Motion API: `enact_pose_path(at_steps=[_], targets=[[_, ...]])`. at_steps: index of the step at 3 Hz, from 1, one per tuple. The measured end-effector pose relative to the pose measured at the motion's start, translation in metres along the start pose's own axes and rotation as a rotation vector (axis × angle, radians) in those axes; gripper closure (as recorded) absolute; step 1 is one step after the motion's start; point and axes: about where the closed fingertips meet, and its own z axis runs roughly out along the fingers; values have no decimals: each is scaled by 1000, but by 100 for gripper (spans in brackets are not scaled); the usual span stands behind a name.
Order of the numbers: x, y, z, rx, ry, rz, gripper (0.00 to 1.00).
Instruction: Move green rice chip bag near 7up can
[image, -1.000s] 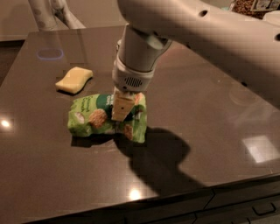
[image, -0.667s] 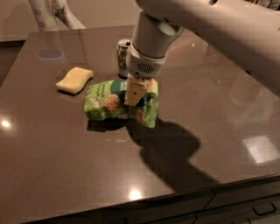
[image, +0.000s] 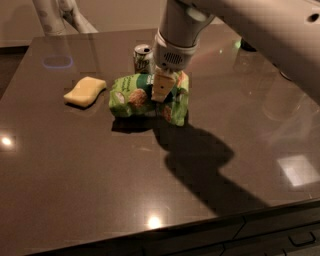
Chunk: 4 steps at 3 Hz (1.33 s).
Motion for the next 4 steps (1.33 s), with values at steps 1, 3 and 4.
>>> enact_pose_path(at_steps=[1, 3, 4], targets=[[2, -22, 2, 27, 21, 0, 61], [6, -41, 11, 42, 43, 5, 15], [5, -41, 12, 43, 42, 3, 0]])
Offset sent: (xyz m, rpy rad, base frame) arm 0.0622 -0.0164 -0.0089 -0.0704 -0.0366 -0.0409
